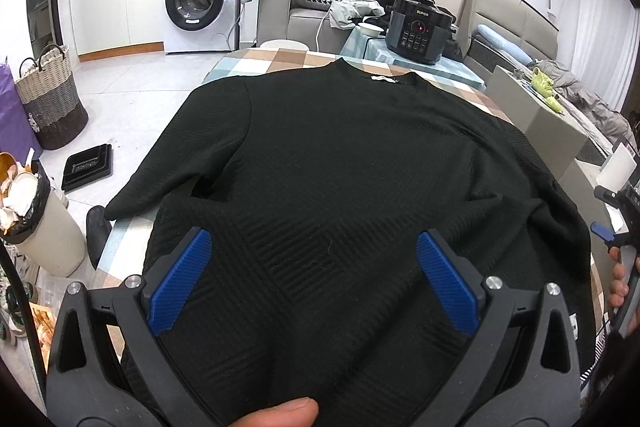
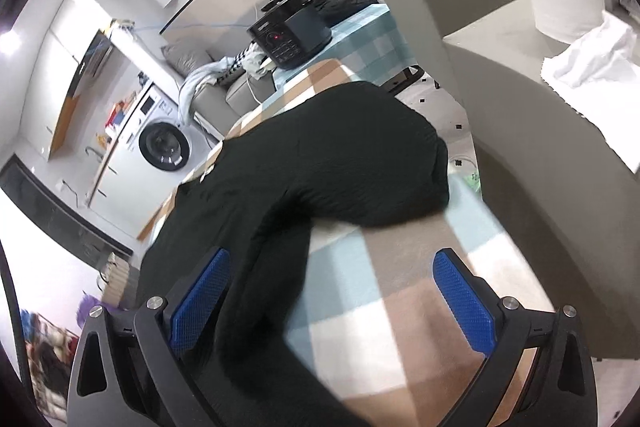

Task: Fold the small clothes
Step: 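Grasp the sweater side with the right gripper and fold it toward the middle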

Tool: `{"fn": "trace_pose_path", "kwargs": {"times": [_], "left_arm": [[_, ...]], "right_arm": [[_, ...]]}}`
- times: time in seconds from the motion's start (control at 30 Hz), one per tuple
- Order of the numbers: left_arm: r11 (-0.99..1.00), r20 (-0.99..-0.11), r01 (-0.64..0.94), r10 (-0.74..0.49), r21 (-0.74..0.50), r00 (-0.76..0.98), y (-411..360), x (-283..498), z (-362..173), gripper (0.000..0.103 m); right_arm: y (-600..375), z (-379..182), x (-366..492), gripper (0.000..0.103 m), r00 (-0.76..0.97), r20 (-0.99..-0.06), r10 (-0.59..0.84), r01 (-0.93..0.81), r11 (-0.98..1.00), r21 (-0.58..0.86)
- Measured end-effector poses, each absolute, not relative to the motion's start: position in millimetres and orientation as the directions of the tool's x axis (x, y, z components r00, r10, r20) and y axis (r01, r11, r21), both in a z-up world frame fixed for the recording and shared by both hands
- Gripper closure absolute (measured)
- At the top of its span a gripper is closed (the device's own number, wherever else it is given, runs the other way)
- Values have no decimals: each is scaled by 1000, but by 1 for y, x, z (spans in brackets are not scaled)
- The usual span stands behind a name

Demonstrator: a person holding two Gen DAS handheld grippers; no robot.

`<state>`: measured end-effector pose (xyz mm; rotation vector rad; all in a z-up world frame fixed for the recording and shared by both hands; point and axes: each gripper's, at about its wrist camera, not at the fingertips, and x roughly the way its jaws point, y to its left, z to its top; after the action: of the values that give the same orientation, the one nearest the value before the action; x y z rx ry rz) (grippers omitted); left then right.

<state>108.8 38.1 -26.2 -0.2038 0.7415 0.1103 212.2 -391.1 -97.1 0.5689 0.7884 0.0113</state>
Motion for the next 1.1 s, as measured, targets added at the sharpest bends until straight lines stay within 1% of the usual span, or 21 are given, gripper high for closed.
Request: {"fn": "trace_pose_path", "kwargs": {"times": [0.03,0.07,0.1,0.13,0.27,0.43,0.5,0.57,0.6,0.63,0.7,0.73,0.83,1.1], "left_arm": [[974,-681,-174,30,-144,732,38,109,-26,1],[974,-683,-177,33,-142,730,38,110,-26,1],[973,-685,-181,37,-140,728,39,111,-26,1],[973,-686,-186,42,-138,726,40,112,-26,1],[968,-689,-208,57,-138,723,46,114,-24,1],[968,-695,-218,70,-127,716,53,118,-26,1],[967,-699,-221,73,-124,711,55,120,-27,1],[968,-698,-218,69,-127,713,57,122,-26,1],[968,-696,-216,68,-127,715,56,122,-26,1],[969,-693,-213,67,-127,718,56,122,-25,1],[971,-690,-207,66,-123,721,56,122,-24,1],[971,-689,-205,65,-123,722,56,122,-24,1],[971,-691,-209,70,-119,720,56,122,-25,1],[962,-685,-237,82,-135,724,76,113,-24,1]], "right_arm": [[-395,-98,216,4,712,-668,214,203,848,489],[-400,-101,221,9,703,-675,223,210,841,498],[-403,-104,228,18,691,-683,236,224,829,512],[-409,-109,233,21,677,-691,253,242,811,533],[-430,-123,241,23,665,-696,272,308,748,587],[-444,-124,251,24,678,-693,243,331,741,584],[-443,-124,259,31,678,-700,223,336,753,565],[-438,-123,270,45,661,-726,191,342,785,517],[-435,-122,273,56,651,-739,174,344,800,491],[-433,-121,277,62,635,-759,146,351,821,451],[-426,-119,284,85,598,-798,74,361,864,351],[-423,-119,288,87,581,-812,47,354,884,305],[-421,-114,290,91,584,-812,12,334,908,253],[-425,-70,292,91,673,-740,-1,287,922,260]]}}
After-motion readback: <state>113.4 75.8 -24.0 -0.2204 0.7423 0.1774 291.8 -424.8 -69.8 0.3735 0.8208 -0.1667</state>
